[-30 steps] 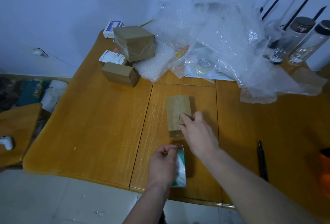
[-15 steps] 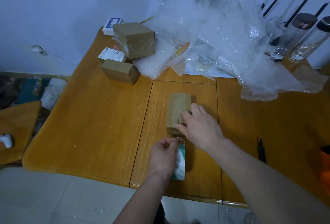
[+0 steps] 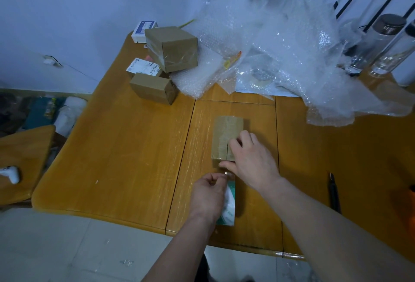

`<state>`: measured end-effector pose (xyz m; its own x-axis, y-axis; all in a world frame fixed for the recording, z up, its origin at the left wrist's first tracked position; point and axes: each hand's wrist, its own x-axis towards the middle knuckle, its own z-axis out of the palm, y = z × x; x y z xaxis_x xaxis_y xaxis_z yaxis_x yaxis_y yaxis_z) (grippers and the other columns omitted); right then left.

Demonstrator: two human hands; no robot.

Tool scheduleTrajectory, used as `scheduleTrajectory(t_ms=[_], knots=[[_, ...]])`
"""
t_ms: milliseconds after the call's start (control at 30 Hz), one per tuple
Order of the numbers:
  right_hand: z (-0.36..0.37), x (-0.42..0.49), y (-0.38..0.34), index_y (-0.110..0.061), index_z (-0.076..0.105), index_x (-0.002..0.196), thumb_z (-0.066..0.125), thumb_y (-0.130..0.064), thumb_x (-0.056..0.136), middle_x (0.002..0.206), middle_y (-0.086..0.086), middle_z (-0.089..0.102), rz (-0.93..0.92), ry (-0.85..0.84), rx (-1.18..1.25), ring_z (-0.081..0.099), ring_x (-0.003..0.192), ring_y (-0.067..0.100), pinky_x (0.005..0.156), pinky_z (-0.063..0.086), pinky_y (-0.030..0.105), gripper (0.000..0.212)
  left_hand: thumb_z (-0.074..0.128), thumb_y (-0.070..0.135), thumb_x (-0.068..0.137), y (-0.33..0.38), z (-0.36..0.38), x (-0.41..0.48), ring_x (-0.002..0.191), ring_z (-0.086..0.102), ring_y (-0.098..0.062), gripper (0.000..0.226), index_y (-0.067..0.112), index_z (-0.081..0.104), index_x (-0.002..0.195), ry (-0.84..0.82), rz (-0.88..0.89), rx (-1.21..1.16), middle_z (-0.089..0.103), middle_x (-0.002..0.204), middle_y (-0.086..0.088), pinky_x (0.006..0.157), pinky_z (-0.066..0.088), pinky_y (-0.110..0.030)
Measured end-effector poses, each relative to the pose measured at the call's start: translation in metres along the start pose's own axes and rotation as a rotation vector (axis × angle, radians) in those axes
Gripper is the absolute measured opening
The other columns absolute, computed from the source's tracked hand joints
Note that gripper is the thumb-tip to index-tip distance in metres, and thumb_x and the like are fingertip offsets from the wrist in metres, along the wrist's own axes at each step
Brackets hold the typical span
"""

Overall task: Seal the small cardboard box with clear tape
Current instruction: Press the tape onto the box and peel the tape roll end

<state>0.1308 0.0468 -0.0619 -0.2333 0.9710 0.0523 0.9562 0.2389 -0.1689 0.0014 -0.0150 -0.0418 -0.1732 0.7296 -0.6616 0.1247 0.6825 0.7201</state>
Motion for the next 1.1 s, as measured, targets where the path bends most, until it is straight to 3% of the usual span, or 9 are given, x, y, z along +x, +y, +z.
scheduleTrajectory(t_ms=[233, 400, 667, 900, 1100], knots=[[0.014, -0.004, 0.002, -0.015, 0.056, 0.11, 0.078, -0.053, 0.076, 0.114, 0.009, 0.049, 0.022, 0.0, 0.08, 0.054, 0.101, 0.024, 0.072, 0.058, 0.034, 0.055, 0.061, 0.03, 0.101, -0.001, 0.0, -0.001, 0.087, 0.073, -0.026, 0.015, 0.026, 0.072, 0.092, 0.003, -0.005, 0.005, 0.075, 0.093, -0.003, 0.077, 0.062, -0.042], [0.017, -0.006, 0.005, -0.015, 0.053, 0.122, 0.08, -0.047, 0.077, 0.123, 0.01, 0.044, 0.013, -0.033, 0.102, 0.053, 0.112, 0.025, 0.083, 0.06, 0.036, 0.062, 0.06, 0.031, 0.101, -0.002, 0.0, -0.002, 0.088, 0.073, -0.026, 0.014, 0.026, 0.072, 0.093, 0.007, -0.009, 0.002, 0.075, 0.094, -0.002, 0.081, 0.063, -0.047], [0.002, -0.005, 0.019, -0.013, 0.05, 0.134, 0.062, -0.06, 0.086, 0.13, 0.007, 0.042, -0.068, -0.092, 0.17, 0.049, 0.12, 0.024, 0.093, 0.057, 0.039, 0.068, 0.06, 0.033, 0.101, -0.004, 0.001, -0.006, 0.089, 0.072, -0.026, 0.016, 0.025, 0.072, 0.095, -0.006, -0.005, -0.004, 0.075, 0.096, -0.004, 0.081, 0.061, -0.045], [0.013, -0.008, 0.02, -0.012, 0.051, 0.13, 0.072, -0.046, 0.085, 0.124, 0.007, 0.043, -0.08, -0.058, 0.15, 0.054, 0.112, 0.024, 0.081, 0.062, 0.04, 0.06, 0.061, 0.032, 0.1, 0.0, 0.004, -0.008, 0.09, 0.073, -0.028, 0.015, 0.026, 0.073, 0.092, 0.006, 0.001, 0.005, 0.076, 0.094, -0.005, 0.085, 0.062, -0.05], [0.014, -0.003, 0.01, -0.016, 0.052, 0.116, 0.063, -0.065, 0.082, 0.119, 0.006, 0.042, -0.014, -0.014, 0.138, 0.05, 0.106, 0.021, 0.078, 0.059, 0.034, 0.061, 0.061, 0.034, 0.1, 0.002, 0.003, -0.009, 0.091, 0.075, -0.032, 0.016, 0.026, 0.072, 0.091, 0.002, 0.015, -0.004, 0.077, 0.092, -0.005, 0.083, 0.062, -0.05]])
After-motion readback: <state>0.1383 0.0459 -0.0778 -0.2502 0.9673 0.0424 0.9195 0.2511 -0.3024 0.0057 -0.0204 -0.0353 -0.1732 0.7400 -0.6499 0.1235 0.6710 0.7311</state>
